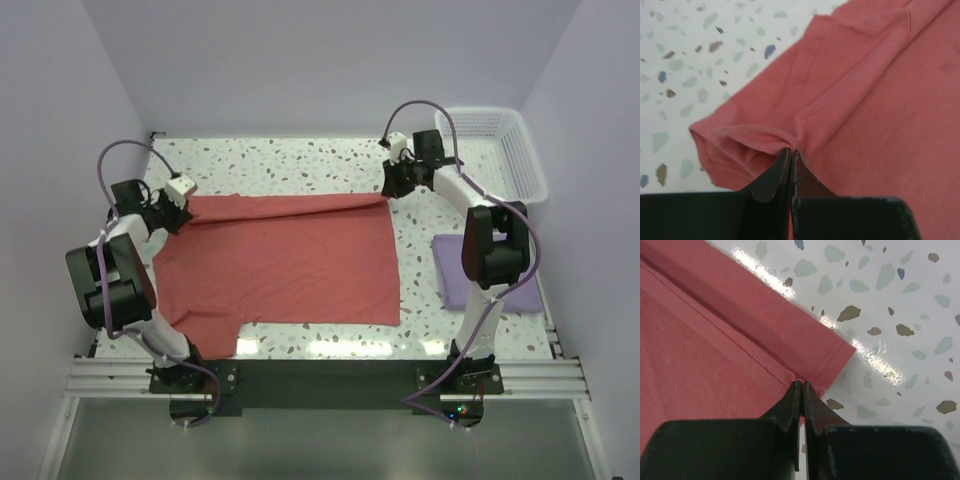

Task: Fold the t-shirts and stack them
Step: Fold the tshirt

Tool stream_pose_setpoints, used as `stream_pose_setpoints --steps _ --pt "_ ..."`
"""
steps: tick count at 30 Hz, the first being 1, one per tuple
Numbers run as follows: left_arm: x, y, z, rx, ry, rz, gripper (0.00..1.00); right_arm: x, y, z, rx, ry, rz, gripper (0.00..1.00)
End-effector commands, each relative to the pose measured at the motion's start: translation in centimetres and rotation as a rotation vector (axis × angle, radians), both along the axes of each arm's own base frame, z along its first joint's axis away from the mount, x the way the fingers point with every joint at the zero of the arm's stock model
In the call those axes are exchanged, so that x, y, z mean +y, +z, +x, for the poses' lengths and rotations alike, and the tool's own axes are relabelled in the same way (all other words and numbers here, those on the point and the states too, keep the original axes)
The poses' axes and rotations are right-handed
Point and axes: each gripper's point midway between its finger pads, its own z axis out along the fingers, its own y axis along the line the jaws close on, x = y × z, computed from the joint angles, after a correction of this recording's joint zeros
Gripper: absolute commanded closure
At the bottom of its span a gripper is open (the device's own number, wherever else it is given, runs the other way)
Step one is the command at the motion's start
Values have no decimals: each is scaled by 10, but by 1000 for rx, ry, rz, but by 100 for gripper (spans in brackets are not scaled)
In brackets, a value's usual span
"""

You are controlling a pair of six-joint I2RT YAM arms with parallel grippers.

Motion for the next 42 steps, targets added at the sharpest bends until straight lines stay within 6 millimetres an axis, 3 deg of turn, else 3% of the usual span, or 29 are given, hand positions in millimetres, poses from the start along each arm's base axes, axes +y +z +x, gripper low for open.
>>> stream_pose_setpoints --steps 1,6,10,18,24,26,28,33,36,42 --pt "11 -16 -14 14 5 88 100 0 -6 -9 5 64 -8 100" --pt "18 -38 -19 95 27 104 100 5 -25 -31 77 134 -10 100" --pt "20 -33 -15 90 38 103 100 6 -26 -43 93 166 -9 100" --pt "28 -3 8 33 68 93 100 11 -1 -37 51 183 7 100" --pt "32 -3 13 38 20 136 100 17 -23 -61 115 231 -14 100" --pt "30 -10 4 79 -7 139 93 16 -30 -67 139 233 -29 100" --pt "27 -14 -6 124 -57 160 76 12 -33 -67 146 222 -48 86" --pt "19 -14 -25 212 -173 140 54 6 -29 -63 133 217 -89 77" --pt "13 6 -14 202 -162 61 50 5 -22 -60 127 214 -98 64" --pt "19 13 32 175 -17 -48 48 8 -3 -47 80 204 -84 63"
